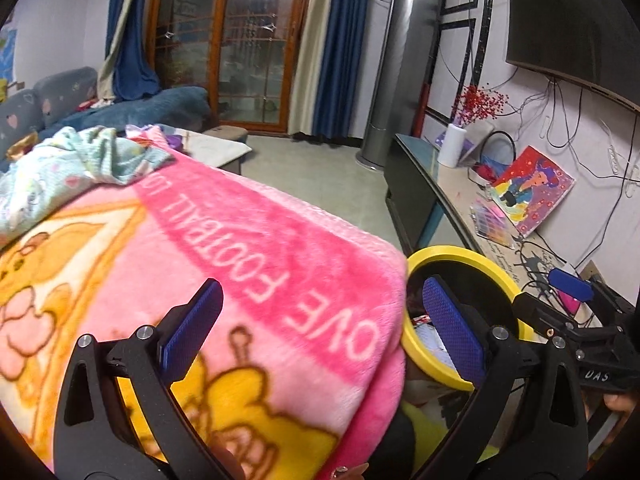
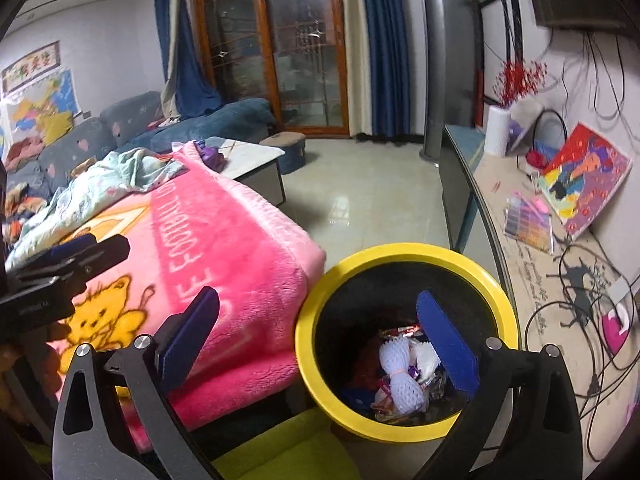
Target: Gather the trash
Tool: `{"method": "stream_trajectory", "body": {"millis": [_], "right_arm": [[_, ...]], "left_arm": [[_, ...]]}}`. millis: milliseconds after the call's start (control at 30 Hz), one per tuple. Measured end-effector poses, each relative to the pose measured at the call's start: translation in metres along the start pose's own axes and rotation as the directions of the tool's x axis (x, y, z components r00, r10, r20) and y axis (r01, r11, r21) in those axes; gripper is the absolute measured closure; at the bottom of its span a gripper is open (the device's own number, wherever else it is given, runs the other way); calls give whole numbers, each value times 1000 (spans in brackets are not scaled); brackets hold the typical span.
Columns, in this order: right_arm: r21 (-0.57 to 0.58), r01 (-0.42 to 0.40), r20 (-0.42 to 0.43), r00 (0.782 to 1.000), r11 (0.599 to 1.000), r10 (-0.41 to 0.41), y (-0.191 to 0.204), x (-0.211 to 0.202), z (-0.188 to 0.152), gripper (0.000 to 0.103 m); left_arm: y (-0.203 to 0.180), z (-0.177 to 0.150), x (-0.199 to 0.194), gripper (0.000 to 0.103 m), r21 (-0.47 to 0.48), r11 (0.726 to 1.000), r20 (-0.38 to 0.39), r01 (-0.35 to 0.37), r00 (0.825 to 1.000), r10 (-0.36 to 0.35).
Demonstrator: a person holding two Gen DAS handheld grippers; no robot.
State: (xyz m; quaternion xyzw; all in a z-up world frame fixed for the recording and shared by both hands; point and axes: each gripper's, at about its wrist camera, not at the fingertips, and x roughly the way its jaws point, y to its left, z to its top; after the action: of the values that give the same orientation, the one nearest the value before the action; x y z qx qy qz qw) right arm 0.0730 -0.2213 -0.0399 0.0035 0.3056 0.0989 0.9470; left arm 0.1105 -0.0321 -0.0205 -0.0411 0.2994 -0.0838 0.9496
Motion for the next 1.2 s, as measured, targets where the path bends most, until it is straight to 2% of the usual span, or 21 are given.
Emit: {"method": "stream_trajectory", "body": {"millis": [233, 433, 567, 767, 1000, 1200], "right_arm": [[-46, -26, 112, 993, 999, 31, 28, -23, -14, 7], [-68, 4, 272, 962, 998, 15, 43, -51, -20, 7], [-55, 29, 318, 948, 998, -10, 45, -59, -25, 7], [-54, 51, 345, 938, 997, -29, 50, -62, -31, 7], [-57, 47, 290, 957, 997, -28, 50, -45, -36, 7], [-48, 42, 285, 958, 998, -26, 49, -43, -35, 7]], "left_arm": [[13, -17, -30, 11, -2, 999, 55, -41, 998, 41], [22, -35, -59, 11, -4, 997, 119, -78, 990, 78], [28, -42, -72, 11, -20, 997, 165, -80, 983, 83], [36, -49, -76, 11, -55, 995, 178, -87, 979, 96], [33, -51, -75, 11, -46, 995, 186, -89, 978, 96], [31, -53, -75, 11, -44, 995, 186, -89, 978, 96]]}}
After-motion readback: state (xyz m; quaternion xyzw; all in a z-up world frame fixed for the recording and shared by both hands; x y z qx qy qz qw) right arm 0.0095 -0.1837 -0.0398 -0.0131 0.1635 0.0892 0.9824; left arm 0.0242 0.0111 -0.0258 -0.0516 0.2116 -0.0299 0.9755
